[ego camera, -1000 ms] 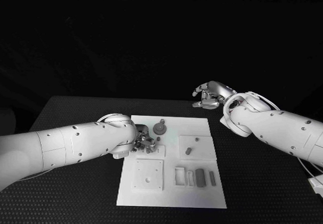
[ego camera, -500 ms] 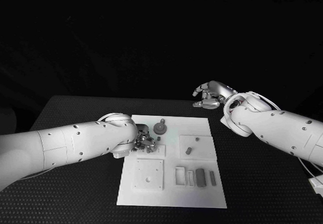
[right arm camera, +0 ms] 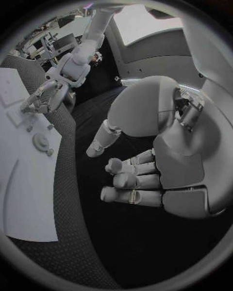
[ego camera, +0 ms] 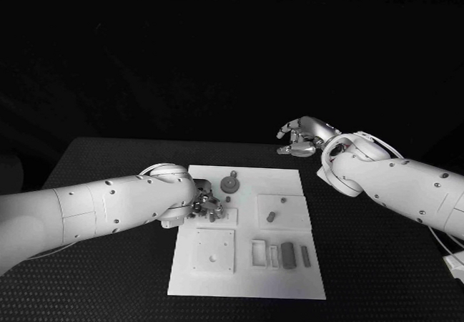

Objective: Assemble the parts on the task board

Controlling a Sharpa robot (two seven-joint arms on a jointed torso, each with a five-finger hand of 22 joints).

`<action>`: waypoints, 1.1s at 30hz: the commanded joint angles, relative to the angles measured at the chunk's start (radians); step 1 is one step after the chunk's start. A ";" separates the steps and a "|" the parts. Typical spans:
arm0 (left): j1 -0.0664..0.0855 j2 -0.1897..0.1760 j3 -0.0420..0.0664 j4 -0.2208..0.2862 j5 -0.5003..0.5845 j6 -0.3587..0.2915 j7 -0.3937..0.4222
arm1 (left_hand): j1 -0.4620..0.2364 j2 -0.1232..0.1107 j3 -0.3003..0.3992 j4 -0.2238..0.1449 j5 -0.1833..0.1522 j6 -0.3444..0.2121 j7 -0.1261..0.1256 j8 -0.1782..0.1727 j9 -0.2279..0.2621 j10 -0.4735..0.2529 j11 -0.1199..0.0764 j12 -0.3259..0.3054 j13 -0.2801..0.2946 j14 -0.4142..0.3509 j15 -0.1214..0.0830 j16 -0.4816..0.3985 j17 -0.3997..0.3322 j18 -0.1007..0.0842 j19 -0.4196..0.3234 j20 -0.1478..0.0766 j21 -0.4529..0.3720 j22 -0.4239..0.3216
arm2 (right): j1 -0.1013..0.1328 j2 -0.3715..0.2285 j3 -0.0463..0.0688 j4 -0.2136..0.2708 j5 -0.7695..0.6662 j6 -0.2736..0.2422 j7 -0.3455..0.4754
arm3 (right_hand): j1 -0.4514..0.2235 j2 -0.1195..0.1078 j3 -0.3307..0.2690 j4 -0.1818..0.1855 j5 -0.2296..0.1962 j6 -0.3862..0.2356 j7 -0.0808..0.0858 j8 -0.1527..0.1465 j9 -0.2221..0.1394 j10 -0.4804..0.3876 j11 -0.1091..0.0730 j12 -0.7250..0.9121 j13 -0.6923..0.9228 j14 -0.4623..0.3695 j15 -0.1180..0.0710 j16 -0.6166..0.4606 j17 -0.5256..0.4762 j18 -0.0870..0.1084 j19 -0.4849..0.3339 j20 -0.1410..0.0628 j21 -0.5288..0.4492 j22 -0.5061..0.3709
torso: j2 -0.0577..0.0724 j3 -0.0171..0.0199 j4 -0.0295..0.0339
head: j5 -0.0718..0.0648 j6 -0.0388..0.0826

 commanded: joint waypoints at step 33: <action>-0.011 -0.003 0.001 -0.011 0.007 -0.021 -0.010 | -0.112 -0.026 -0.110 0.025 -0.104 0.007 0.011 -0.005 0.017 -0.005 -0.008 0.017 -0.003 -0.009 -0.013 0.021 -0.013 0.052 0.000 -0.010 -0.003 0.020 | -0.007 0.003 0.000 -0.003 -0.002 0.019 0.011 | 0.000 0.008 -0.006 -0.001 0.002 0.043 0.038 -0.005 -0.002 -0.090 0.030 0.004 -0.002 -0.005 0.003 0.002 -0.002 0.009 -0.005 0.004 -0.005 0.016 | 0.001 0.0003 -0.0010 | -0.001 0.004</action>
